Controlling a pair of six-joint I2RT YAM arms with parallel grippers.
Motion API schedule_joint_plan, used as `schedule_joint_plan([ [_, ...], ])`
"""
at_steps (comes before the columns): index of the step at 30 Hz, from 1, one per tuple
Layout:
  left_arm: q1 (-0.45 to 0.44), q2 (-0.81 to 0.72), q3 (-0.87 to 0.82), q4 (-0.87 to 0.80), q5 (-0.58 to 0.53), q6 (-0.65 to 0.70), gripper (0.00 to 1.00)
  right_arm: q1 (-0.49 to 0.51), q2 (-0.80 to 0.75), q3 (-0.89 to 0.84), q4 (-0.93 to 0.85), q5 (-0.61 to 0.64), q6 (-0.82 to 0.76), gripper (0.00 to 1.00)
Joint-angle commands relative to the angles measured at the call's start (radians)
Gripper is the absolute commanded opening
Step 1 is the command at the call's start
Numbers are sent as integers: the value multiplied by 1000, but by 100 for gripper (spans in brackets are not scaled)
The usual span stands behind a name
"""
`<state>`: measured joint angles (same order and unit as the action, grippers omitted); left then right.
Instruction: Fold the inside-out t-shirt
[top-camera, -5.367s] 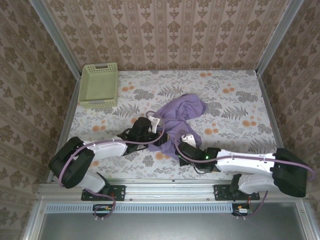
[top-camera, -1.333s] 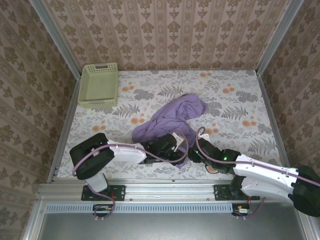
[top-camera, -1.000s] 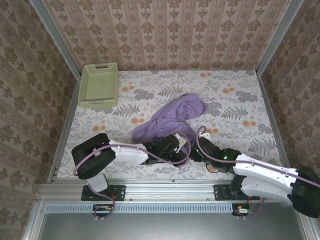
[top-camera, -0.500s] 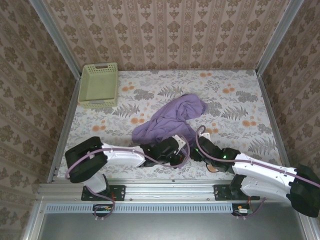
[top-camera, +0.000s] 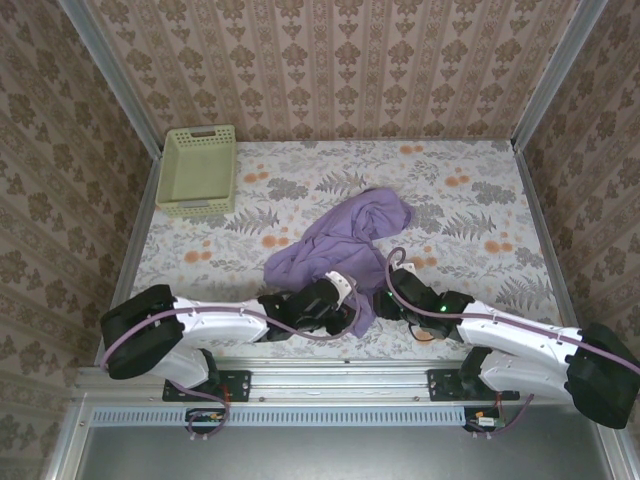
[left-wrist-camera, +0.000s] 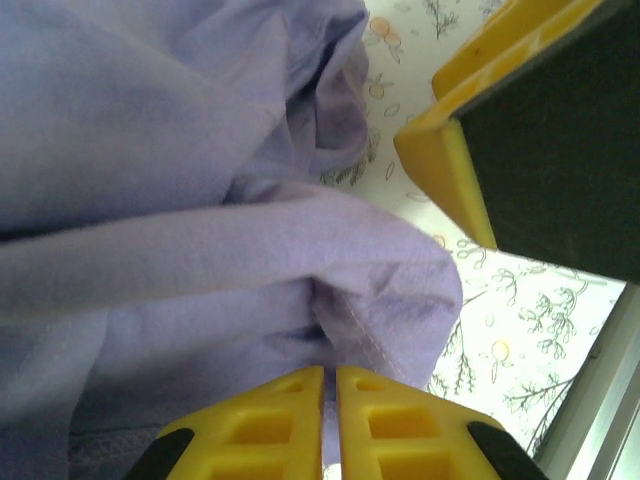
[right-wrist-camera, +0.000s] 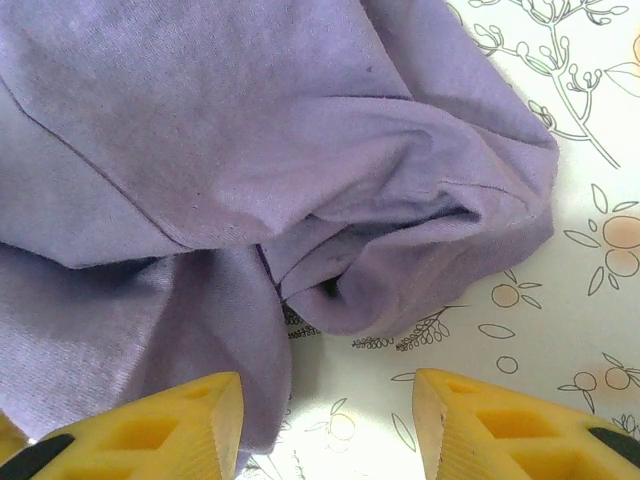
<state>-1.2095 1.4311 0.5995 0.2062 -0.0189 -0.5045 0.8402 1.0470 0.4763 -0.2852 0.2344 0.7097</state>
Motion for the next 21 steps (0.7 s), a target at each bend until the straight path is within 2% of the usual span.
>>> schedule_joint_plan([
  [1, 17, 8, 2, 64, 17, -16, 15, -1, -14, 25, -3, 7, -7, 50],
  [2, 22, 11, 2, 74, 19, -17, 17, -2, -20, 23, -4, 10, -6, 50],
  [6, 31, 50, 18, 99, 50, -15, 37, -2, -36, 12, -10, 24, 3, 51],
  [8, 31, 75, 33, 112, 68, -12, 42, -2, -38, 9, -10, 26, 5, 51],
  [17, 34, 169, 109, 154, 94, -1, 43, -3, -32, -5, -3, 24, 11, 52],
  [21, 43, 198, 136, 150, 87, 0, 40, -3, -31, -10, -3, 27, 14, 52],
])
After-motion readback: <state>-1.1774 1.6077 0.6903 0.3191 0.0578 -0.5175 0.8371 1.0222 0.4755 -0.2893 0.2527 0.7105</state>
